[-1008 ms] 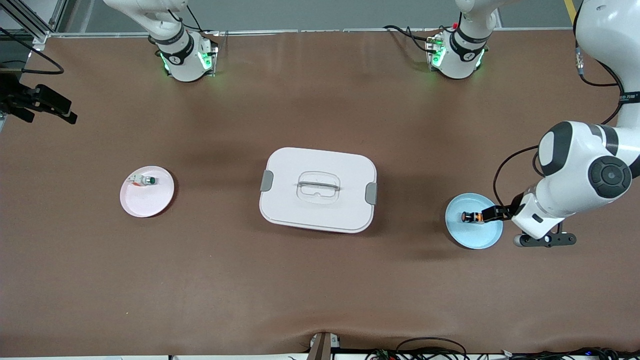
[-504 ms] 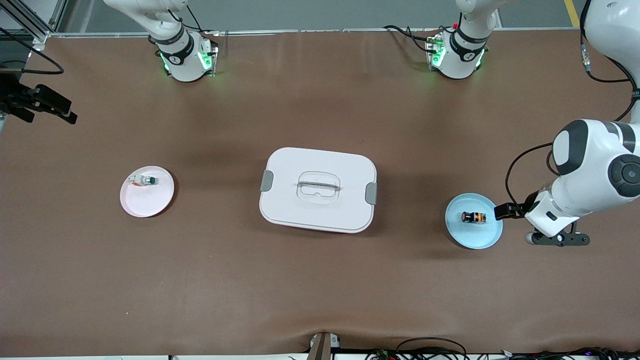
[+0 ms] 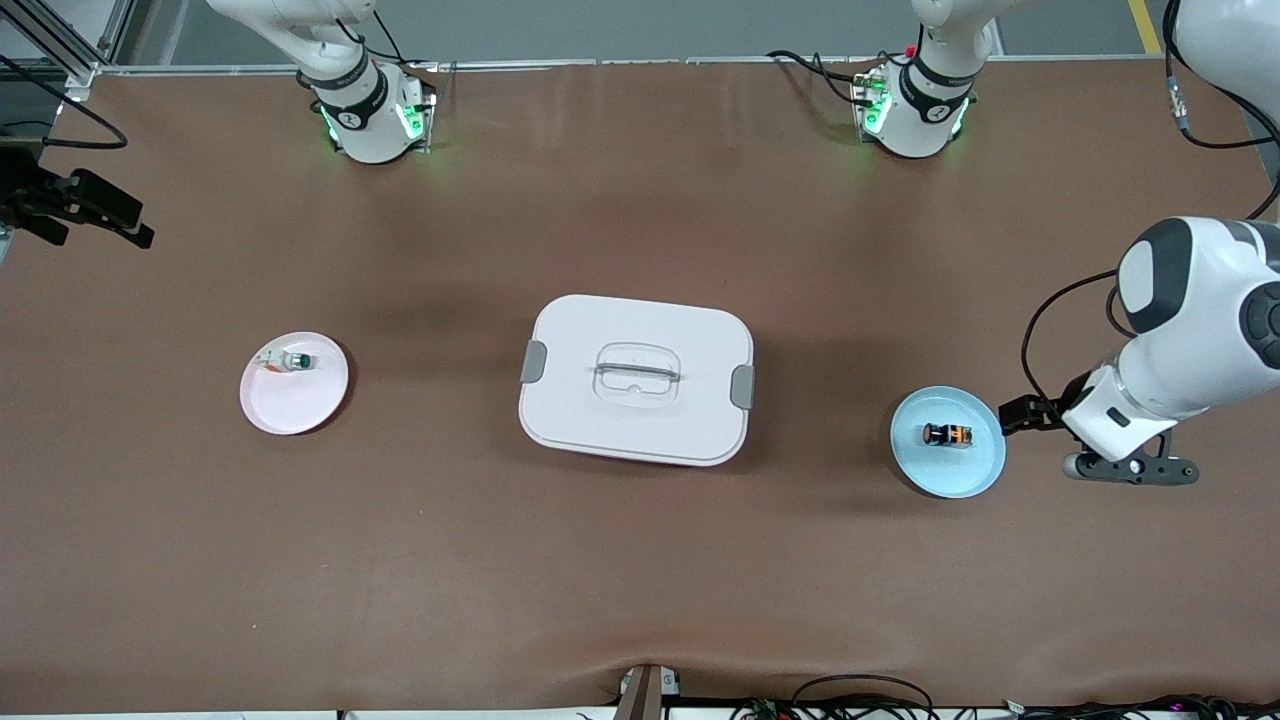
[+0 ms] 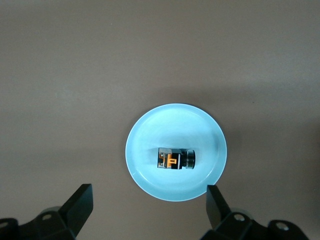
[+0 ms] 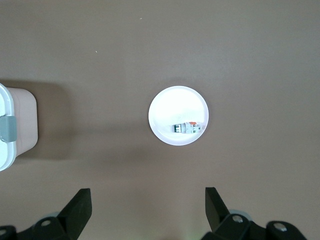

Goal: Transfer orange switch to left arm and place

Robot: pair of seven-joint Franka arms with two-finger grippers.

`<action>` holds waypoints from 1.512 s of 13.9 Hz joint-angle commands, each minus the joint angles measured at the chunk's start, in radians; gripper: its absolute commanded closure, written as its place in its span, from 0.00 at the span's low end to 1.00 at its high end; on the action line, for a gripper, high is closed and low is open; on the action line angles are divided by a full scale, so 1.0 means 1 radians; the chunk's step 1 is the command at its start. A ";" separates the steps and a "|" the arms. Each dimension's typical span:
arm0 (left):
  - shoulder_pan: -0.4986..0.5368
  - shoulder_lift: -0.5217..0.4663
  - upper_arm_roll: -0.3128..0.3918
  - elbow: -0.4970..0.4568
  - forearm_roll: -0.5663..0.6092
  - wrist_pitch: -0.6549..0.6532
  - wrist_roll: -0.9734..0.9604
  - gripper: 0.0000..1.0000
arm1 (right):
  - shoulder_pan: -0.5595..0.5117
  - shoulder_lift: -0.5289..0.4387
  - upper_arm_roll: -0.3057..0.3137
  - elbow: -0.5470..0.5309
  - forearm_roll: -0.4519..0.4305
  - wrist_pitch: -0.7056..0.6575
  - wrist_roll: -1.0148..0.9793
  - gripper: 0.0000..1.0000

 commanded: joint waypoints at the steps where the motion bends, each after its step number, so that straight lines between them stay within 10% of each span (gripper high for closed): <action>1: -0.001 -0.078 0.019 -0.051 -0.047 -0.005 0.027 0.00 | -0.009 -0.026 0.009 -0.024 -0.010 0.012 0.001 0.00; 11: 0.007 -0.313 0.023 -0.215 -0.100 0.091 0.032 0.00 | -0.002 -0.026 0.012 -0.018 -0.042 0.024 0.000 0.00; 21: 0.018 -0.304 0.026 -0.111 -0.102 0.003 -0.037 0.00 | -0.002 -0.025 0.013 -0.018 -0.042 0.026 0.015 0.00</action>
